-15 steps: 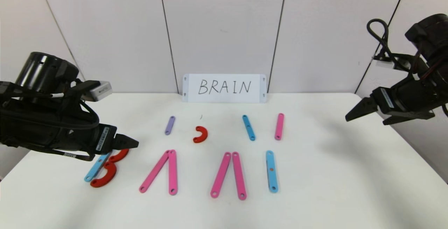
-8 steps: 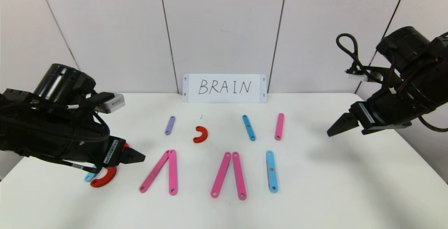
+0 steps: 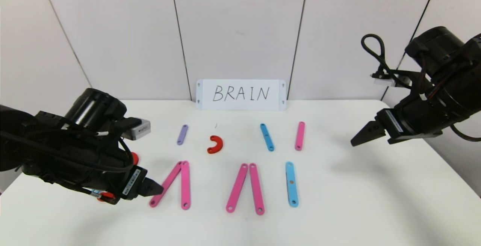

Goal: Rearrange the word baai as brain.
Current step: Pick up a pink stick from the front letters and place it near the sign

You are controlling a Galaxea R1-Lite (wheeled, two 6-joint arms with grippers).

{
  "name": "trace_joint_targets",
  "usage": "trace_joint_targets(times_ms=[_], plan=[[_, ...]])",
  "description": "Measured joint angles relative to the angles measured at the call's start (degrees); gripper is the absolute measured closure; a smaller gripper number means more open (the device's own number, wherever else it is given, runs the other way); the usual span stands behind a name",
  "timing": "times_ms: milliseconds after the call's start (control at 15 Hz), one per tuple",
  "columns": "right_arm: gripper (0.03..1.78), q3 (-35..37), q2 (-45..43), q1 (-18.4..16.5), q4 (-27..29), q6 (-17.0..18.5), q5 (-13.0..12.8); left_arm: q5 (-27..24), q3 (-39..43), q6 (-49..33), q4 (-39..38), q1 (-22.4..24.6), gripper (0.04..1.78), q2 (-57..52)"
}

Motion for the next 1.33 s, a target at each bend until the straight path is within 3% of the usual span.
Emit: trace_joint_targets(times_ms=[733, 1333], plan=[[0.07, 0.0, -0.5, -0.1, -0.1, -0.1, -0.3, 0.6, 0.8, 0.5, -7.1, -0.1, 0.09, 10.8], [0.07, 0.1, -0.6, -0.4, 0.0, -0.1, -0.3, 0.5, 1.2, 0.5, -8.6, -0.2, 0.09, 12.6]])
